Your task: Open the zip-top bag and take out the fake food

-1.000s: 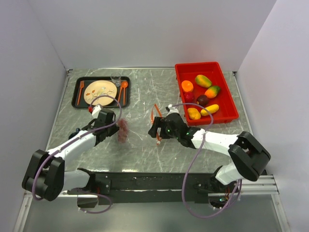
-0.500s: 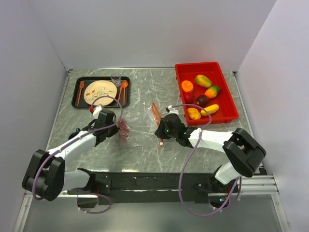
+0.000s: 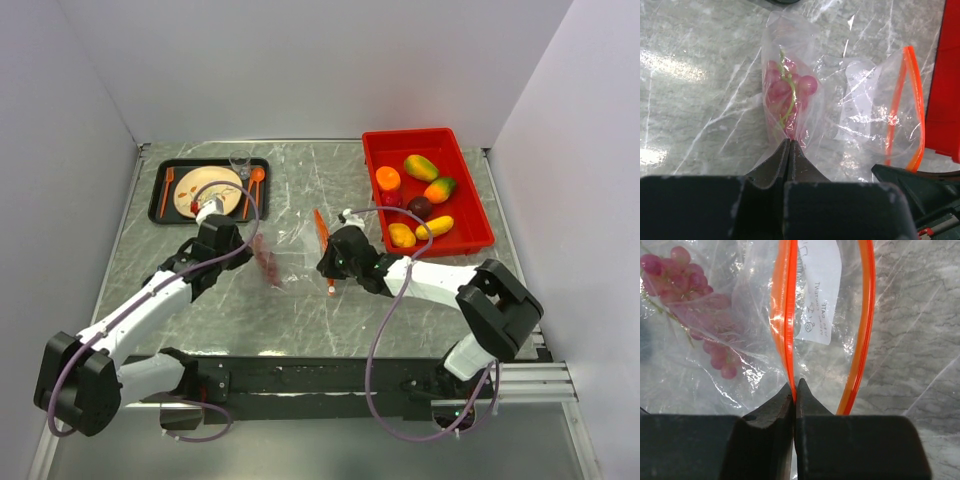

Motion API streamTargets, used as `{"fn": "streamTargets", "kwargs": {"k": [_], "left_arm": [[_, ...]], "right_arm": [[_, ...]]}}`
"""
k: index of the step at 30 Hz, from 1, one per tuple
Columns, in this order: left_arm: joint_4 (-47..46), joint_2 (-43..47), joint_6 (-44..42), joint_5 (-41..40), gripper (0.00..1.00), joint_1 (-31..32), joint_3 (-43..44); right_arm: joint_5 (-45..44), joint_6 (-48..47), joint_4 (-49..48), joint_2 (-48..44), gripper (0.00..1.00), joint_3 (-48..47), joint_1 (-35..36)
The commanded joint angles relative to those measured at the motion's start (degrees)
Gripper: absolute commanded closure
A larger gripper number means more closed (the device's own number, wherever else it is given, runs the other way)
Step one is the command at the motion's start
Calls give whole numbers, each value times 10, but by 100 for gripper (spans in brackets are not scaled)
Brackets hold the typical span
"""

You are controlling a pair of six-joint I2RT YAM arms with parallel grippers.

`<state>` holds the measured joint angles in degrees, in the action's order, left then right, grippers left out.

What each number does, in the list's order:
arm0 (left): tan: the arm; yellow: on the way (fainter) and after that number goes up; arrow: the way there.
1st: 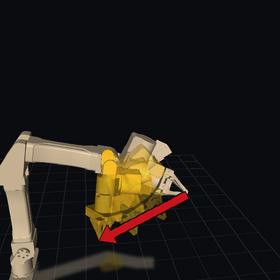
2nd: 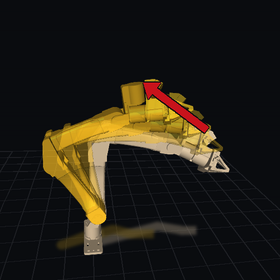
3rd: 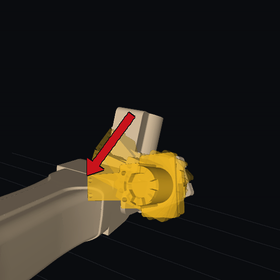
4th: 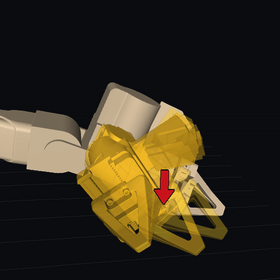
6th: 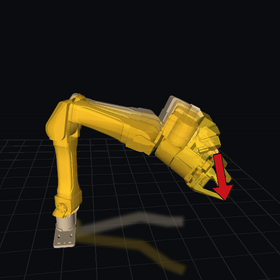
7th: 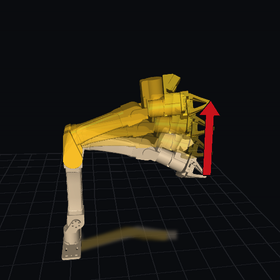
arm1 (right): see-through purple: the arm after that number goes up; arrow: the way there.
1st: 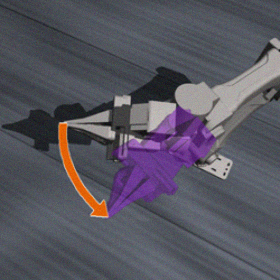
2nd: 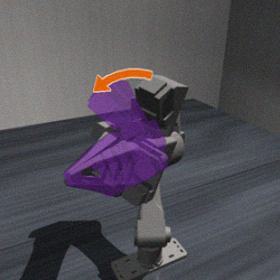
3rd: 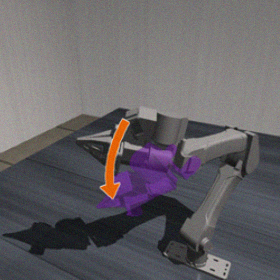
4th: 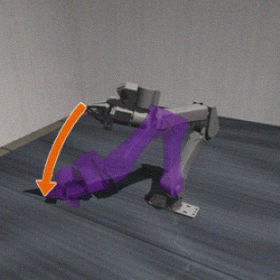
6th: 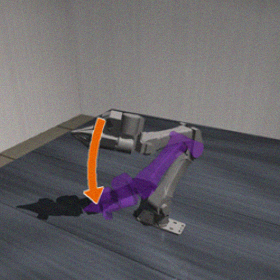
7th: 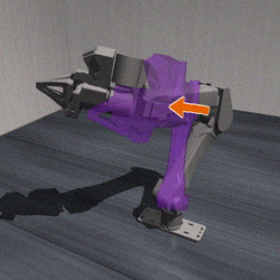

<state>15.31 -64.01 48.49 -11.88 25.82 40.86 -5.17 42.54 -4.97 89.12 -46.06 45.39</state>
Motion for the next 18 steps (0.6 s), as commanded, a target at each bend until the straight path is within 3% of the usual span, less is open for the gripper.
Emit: {"fn": "streamTargets", "kwargs": {"k": [1,6,11,18], "left_arm": [[21,13,-20,12,99,7,32],[8,20,-72,41,99,21,67],[19,-23,-75,43,99,26,72],[18,-3,-81,48,99,43,62]], "right_arm": [[-12,2,0,14,93,-28,3],[-10,4,1,31,93,-35,4],[-6,10,-8,50,93,-35,3],[-5,18,-17,80,93,-30,4]]}}
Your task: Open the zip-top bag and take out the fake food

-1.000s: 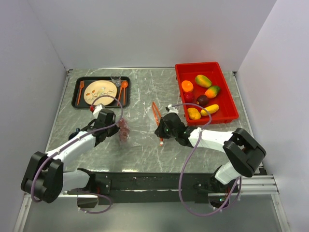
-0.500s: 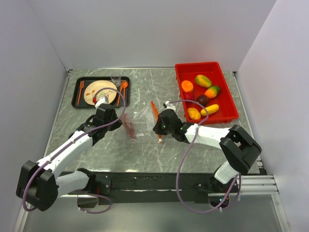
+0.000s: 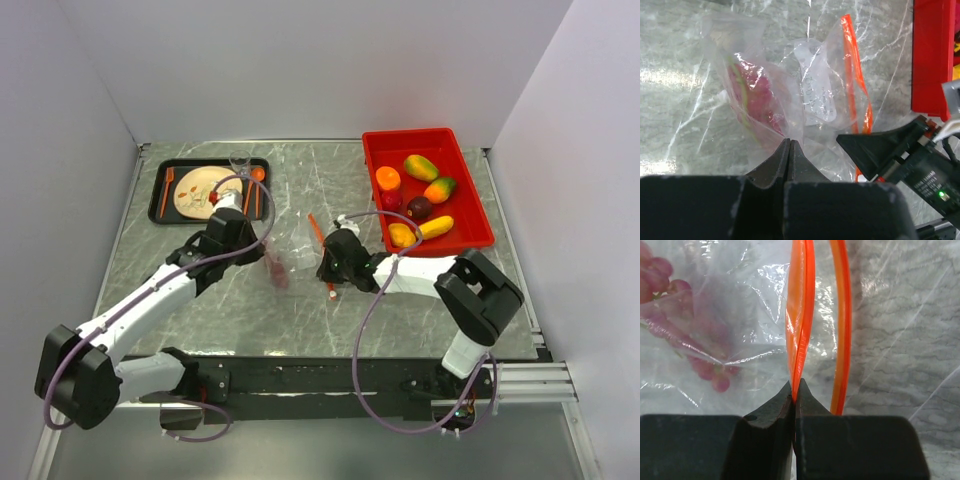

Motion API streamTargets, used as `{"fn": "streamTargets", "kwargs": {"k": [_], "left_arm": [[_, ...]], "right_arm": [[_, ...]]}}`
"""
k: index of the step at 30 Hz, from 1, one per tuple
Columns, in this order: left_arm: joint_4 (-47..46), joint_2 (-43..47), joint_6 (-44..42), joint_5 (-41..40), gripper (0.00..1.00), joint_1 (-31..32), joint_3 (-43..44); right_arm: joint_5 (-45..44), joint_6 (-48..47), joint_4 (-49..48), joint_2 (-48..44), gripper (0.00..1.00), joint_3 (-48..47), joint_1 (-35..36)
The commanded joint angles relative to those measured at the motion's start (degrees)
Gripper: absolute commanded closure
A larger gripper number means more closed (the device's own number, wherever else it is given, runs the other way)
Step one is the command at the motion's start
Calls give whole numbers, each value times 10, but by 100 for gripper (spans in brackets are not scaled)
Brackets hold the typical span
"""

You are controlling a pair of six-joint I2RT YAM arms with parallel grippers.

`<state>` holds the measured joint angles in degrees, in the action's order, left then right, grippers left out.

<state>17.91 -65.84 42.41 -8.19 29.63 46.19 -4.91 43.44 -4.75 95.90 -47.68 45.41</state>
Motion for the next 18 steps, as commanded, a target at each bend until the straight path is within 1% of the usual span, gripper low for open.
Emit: {"fn": "streamTargets", "kwargs": {"k": [1,4,7,9,11,12,14,16,17,18], "left_arm": [[-9,36,-19,6,99,5,5],[-13,63,-6,-30,99,-3,-19],[37,29,9,-38,99,-17,-16],[48,23,40,-70,99,-23,-35],[43,19,63,-71,99,-40,-52],[37,17,65,-55,99,-64,-69],[28,6,66,-47,99,-83,-80],[24,1,58,-40,99,-91,-78],[29,-1,52,-40,97,-92,-69],[32,-2,50,-40,88,-92,-63]], "right_arm": [[-8,10,-17,17,93,-14,4],[-10,14,-18,25,94,-17,4],[-12,23,-28,14,94,-6,4],[-19,21,-20,4,94,-5,4],[-18,20,-21,-9,94,2,5],[-13,21,-25,-25,94,7,6],[-10,25,-32,-41,93,19,13],[-8,25,-33,-62,87,22,29],[-9,20,-31,-65,82,18,35],[-11,17,-25,-71,64,15,39]]}}
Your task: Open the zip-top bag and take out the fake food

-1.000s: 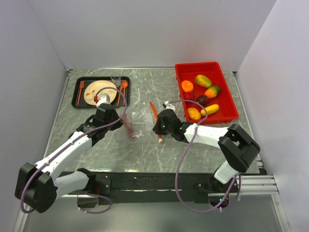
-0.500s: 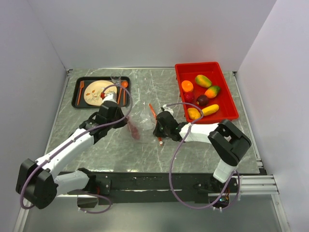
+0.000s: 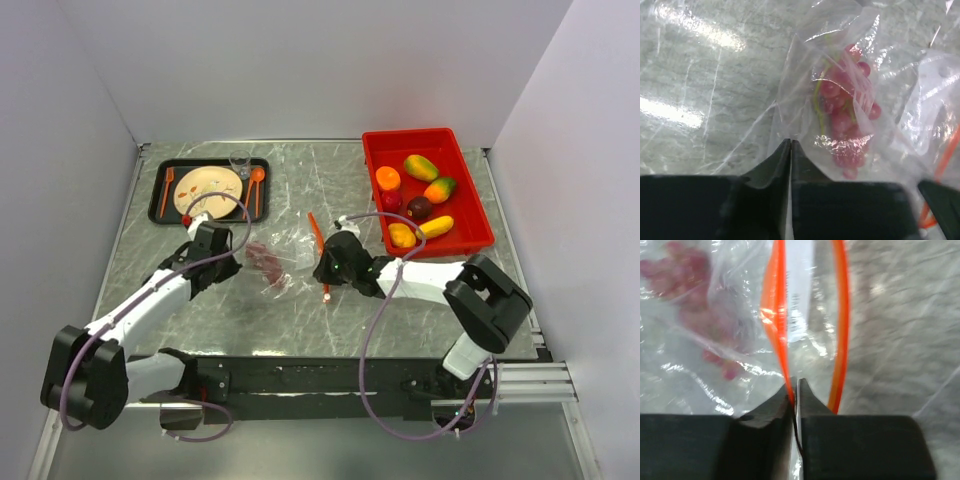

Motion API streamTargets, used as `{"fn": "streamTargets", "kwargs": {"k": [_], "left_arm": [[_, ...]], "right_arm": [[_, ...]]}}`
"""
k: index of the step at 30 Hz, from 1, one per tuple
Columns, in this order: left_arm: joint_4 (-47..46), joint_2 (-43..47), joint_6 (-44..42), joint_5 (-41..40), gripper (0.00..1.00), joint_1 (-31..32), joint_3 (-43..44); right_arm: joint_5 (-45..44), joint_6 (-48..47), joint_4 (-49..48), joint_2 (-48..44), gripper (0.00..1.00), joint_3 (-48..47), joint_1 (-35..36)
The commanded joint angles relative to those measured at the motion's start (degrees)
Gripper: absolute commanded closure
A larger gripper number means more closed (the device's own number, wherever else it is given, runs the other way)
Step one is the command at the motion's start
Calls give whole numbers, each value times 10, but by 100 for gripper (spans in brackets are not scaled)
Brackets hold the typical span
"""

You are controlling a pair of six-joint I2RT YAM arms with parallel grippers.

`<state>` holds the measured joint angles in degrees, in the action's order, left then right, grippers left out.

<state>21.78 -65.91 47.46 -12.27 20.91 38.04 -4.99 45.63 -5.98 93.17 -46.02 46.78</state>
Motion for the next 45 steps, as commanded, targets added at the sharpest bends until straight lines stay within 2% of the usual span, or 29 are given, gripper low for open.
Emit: {"fn": "streamTargets", "kwargs": {"k": [1,2,3,4,7,9,11,14,15,16,18,21,24,34,43,45], "left_arm": [[-3,5,-4,2,75,-5,25],[-2,10,-8,3,63,-5,36],[7,16,-10,2,43,-5,42],[13,29,-16,-3,39,-5,49],[43,51,-27,-10,38,-3,76],[51,61,-29,-8,41,-3,93],[52,72,-24,-1,48,0,99],[21,69,-3,25,79,12,87],[8,65,6,42,92,17,80],[-17,55,24,48,97,19,74],[-38,39,46,44,99,21,56],[-52,-1,97,6,99,21,49],[-64,-34,126,-31,99,21,45],[-89,-123,157,-101,99,18,43],[-132,-161,156,-92,99,17,12],[-140,-178,151,-80,99,18,15]], "right_arm": [[-12,-5,-12,-47,56,-2,27],[-12,-10,-13,-51,49,1,27],[-12,-12,-9,-65,38,1,28],[-23,-16,-1,-73,34,-2,26],[-51,-33,30,-114,29,-6,22],[-49,-38,38,-148,28,-1,3],[-48,-38,40,-172,29,8,-33],[1,-29,35,-167,38,17,-86],[13,-27,22,-161,52,18,-113],[19,-26,14,-155,56,15,-121],[35,-32,18,-117,68,-5,-128],[48,-34,17,-56,76,-47,-128],[88,-34,-1,-6,80,-71,-128],[203,-16,-89,76,80,-99,-108],[220,-13,-122,105,79,-87,-90],[217,-15,-124,111,76,-91,-86]]}}
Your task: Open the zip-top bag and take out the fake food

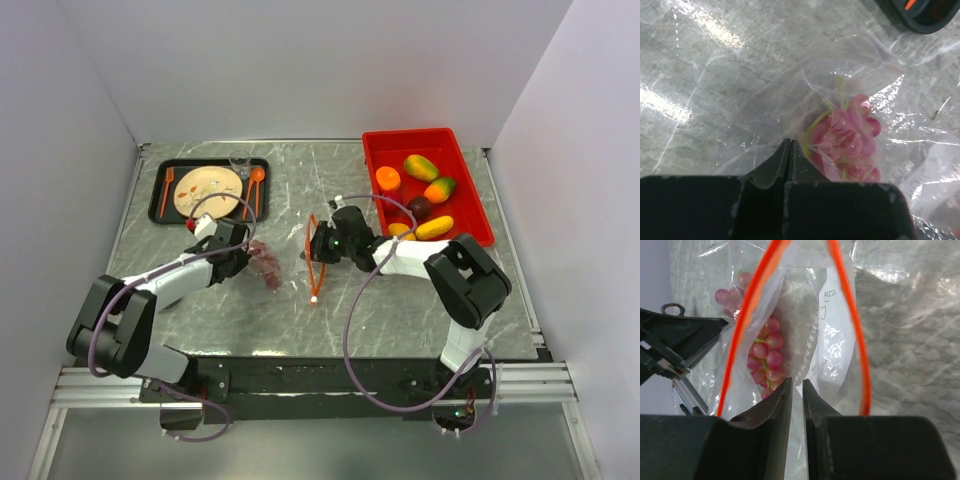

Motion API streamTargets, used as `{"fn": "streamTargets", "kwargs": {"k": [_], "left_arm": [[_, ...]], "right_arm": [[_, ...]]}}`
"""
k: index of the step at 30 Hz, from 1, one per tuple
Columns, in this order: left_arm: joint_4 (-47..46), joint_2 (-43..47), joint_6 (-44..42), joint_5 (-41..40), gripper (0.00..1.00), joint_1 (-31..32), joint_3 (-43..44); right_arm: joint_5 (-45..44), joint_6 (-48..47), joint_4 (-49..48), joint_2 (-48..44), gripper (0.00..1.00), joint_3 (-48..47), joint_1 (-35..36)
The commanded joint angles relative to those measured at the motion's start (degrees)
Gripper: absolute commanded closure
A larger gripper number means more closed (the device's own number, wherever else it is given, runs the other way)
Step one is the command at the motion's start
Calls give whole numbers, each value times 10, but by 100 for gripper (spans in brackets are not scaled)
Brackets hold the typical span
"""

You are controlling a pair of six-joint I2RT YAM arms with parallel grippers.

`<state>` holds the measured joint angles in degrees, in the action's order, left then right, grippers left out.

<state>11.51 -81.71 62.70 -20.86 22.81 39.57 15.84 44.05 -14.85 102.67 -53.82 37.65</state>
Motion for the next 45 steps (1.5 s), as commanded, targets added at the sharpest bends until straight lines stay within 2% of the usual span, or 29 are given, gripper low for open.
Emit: {"fn": "streamTargets", "kwargs": {"k": [1,8,13,19,37,45], "left_arm": [[-40,-25,-3,12,99,-1,2],[-73,-56,-19,42,99,14,6],[-88,-78,-29,54,99,33,12],[-105,-92,-32,73,99,52,9],[-139,-120,-57,111,99,86,29],[-153,-122,-70,136,99,92,32]], "right_arm": [[8,-1,-36,21,74,-14,8],[-12,-18,-36,38,62,-18,23],[-30,-23,-40,36,58,-1,30],[-39,-20,-75,30,45,29,30],[-32,-26,-204,51,33,42,48],[-65,-24,-150,91,29,-8,53]]}}
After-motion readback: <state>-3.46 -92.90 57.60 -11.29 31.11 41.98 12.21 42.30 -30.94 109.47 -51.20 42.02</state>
